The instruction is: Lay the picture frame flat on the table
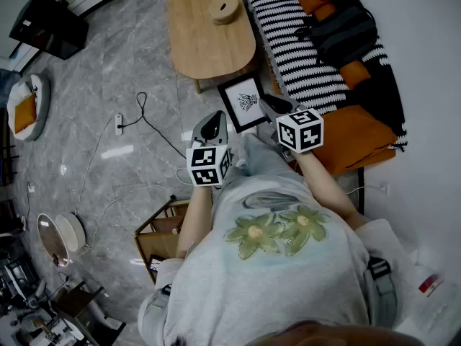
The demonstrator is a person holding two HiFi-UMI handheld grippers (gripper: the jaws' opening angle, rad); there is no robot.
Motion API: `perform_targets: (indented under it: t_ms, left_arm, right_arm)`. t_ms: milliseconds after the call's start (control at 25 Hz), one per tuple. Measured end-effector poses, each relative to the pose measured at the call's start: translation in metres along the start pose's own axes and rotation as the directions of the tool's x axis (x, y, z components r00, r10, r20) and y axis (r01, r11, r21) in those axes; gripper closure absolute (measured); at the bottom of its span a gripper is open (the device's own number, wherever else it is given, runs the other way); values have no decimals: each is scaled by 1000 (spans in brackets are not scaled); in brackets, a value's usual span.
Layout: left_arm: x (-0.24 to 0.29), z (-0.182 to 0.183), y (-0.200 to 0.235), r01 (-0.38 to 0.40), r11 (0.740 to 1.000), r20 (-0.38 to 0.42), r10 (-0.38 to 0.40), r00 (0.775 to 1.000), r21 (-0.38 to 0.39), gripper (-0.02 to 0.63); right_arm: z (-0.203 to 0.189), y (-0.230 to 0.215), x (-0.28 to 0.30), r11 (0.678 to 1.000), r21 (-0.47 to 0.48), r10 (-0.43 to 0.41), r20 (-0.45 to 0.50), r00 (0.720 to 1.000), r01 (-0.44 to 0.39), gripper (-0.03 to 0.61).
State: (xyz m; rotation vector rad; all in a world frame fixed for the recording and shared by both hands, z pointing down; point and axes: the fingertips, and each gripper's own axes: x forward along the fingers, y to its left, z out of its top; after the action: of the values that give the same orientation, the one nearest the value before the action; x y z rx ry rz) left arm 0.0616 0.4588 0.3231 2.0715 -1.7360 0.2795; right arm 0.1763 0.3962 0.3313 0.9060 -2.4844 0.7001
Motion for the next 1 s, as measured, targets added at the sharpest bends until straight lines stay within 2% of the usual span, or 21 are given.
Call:
perform_targets:
  t_ms: [520, 1000]
  left_arm:
    - [29, 13, 23, -10, 1000, -15, 10, 1000, -11, 598]
    - [84, 32, 55, -28, 999, -45, 27, 999, -26, 598]
  right_arm:
    - [22, -19, 30, 1000, -4, 1, -8, 1000, -1, 507]
    - [52, -52, 81, 999, 45, 23, -22, 1000, -22, 506]
